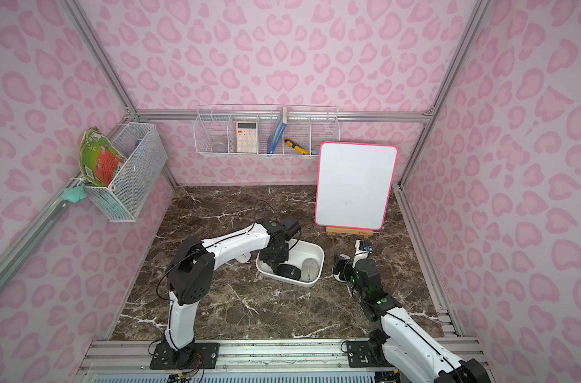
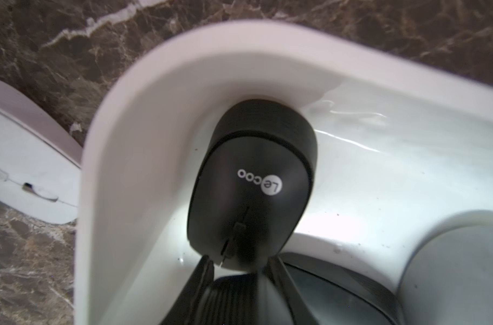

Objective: Take out the mouse from the storage box
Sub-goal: Pick up the mouse from the storage box, then place the mouse at the center of the board.

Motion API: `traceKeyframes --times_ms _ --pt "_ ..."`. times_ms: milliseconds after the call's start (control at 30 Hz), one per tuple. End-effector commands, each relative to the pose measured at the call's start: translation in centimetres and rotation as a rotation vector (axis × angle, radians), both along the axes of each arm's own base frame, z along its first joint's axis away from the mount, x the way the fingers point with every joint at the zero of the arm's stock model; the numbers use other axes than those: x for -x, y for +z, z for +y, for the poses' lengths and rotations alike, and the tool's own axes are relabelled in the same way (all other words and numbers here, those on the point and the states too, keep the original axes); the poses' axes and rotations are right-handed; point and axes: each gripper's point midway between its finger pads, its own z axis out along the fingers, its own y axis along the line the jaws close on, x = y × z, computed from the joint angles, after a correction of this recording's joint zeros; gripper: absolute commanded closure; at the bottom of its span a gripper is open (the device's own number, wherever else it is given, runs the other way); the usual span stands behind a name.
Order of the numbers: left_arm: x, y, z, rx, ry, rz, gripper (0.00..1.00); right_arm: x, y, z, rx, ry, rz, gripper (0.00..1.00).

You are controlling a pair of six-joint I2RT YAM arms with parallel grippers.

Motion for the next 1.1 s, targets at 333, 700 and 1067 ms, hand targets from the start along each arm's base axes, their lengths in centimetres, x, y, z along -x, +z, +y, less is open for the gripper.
traceKeyframes --times_ms 333,700,1067 --pt "0.6 7.5 2.6 -0.014 -0.026 -0.124 0.72 -0.2 0.8 0.1 -0.006 0.001 -0.034 0.09" --pt "5.0 9.0 9.7 -0.122 0.045 -0.121 0.72 -0.2 0.7 0.1 -0.006 0.002 -0.034 0.09" --pt "8.4 5.2 15.9 -0.156 0.182 -0.016 0.73 -0.3 0.8 0.1 -0.007 0.001 -0.034 0.10"
